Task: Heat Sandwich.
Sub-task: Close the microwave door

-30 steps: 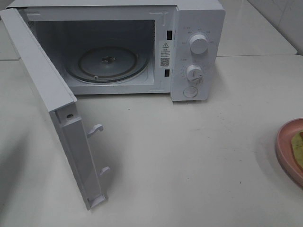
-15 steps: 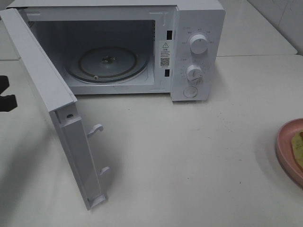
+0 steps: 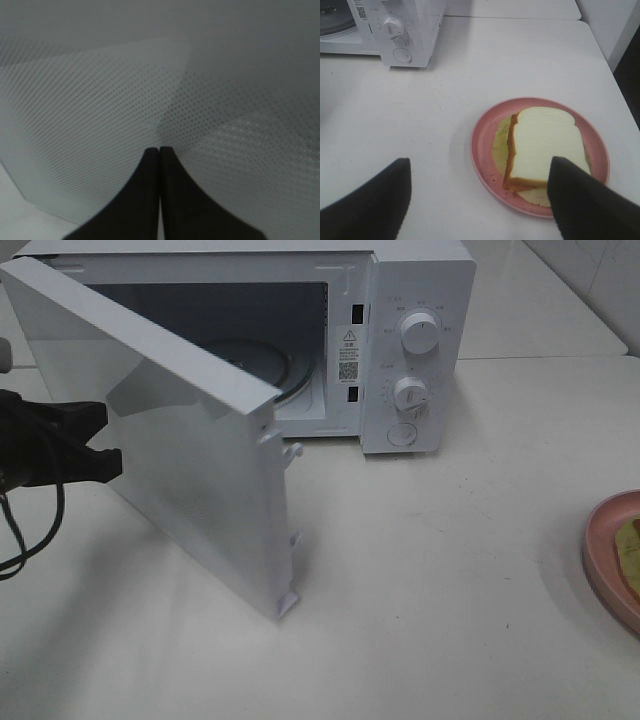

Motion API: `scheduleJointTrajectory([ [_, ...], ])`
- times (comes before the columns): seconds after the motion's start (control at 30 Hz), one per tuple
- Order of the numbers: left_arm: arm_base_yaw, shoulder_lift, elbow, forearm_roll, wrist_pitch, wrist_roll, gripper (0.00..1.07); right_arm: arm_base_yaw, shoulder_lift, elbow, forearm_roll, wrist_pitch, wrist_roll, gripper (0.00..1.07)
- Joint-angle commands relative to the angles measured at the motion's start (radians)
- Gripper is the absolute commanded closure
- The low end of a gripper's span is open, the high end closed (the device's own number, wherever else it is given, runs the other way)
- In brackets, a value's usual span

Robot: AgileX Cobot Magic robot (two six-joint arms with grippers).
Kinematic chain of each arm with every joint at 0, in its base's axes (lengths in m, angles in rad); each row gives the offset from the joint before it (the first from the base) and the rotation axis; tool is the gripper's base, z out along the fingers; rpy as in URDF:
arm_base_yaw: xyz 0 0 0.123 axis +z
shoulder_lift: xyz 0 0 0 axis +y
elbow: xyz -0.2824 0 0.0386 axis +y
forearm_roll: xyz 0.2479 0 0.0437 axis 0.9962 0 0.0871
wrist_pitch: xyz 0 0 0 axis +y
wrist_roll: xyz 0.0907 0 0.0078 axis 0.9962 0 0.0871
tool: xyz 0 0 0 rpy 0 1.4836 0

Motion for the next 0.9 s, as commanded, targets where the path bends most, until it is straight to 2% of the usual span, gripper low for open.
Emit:
scheduleJointTrajectory([
  [0.03, -0.052, 0.026, -0.039, -0.079, -0.026, 0.026, 1.07, -0.007, -0.029, 0.002, -0.001, -0.014, 0.003, 0.33],
  [0.17, -0.116, 0.067, -0.086, -0.147, -0.025, 0.062, 1.07, -0.007, -0.029, 0.002, -0.001, -0.014, 0.003, 0.33],
  [0.2, -0.146, 0.087, -0.111, -0.189, -0.025, 0.081, 1.07, -0.007, -0.029, 0.002, -0.001, -0.014, 0.003, 0.33],
  [0.3, -0.176, 0.108, -0.14, -0.233, -0.025, 0.103, 1.07, -0.007, -0.029, 0.002, -0.001, -0.014, 0.003, 0.33],
  [0.33, -0.207, 0.126, -0.166, -0.274, -0.024, 0.126, 1.07, -0.007, -0.029, 0.002, -0.001, -0.014, 0.003, 0.33],
  [0.53, -0.275, 0.183, -0.248, -0.359, -0.02, 0.176, 1.07, -0.007, -0.029, 0.002, -0.001, -0.014, 0.003, 0.35],
  [0.9, -0.34, 0.283, -0.422, -0.403, 0.014, 0.178, 1.07, -0.007, -0.029, 0.002, -0.001, -0.014, 0.003, 0.35],
])
